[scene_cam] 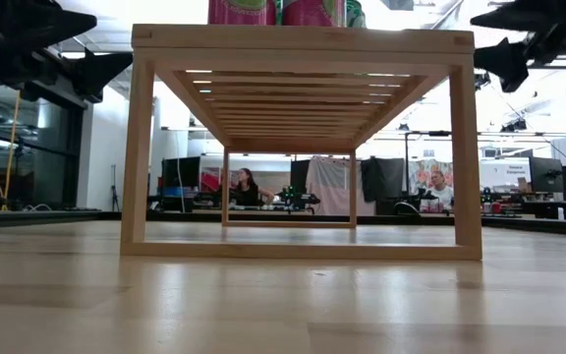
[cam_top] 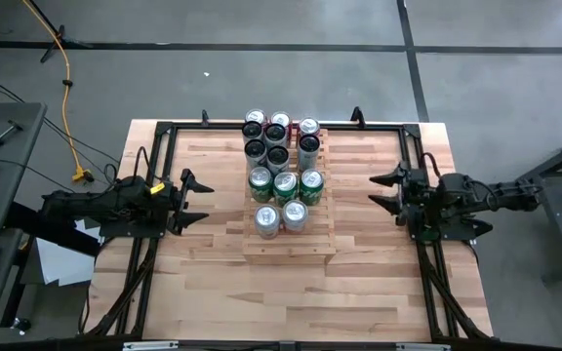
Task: Place canned beverage on shelf
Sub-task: Return to home position
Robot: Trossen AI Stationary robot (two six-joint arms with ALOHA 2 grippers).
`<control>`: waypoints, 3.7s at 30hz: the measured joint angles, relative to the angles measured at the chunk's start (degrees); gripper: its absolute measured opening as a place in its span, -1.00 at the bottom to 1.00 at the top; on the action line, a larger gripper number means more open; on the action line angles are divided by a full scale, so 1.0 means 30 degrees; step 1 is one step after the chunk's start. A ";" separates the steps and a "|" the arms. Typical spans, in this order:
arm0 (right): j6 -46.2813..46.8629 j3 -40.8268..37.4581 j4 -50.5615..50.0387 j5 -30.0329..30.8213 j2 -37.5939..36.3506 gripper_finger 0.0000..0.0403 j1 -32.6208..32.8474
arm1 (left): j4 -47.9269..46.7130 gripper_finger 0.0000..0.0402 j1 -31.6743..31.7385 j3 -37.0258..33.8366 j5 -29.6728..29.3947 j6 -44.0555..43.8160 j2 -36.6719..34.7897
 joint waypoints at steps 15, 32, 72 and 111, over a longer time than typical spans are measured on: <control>-0.1953 -0.2305 0.5609 -0.4497 0.0160 0.31 0.0007 | -0.0934 0.67 0.0000 0.0007 -0.0015 -0.0005 0.0000; -0.3773 -0.4998 0.6171 -0.5266 0.0299 0.31 0.0435 | -0.1240 0.67 0.0000 0.0007 -0.0007 -0.0013 0.0000; -0.1475 -0.5013 0.3033 -0.2434 0.1523 0.31 0.0423 | -0.2712 0.67 0.0000 0.0007 -0.1727 0.2501 0.2790; -0.1330 -0.5020 0.3047 -0.2442 0.1515 0.31 0.0419 | -0.1015 0.67 -0.0197 0.0000 -0.1663 0.2482 -0.0018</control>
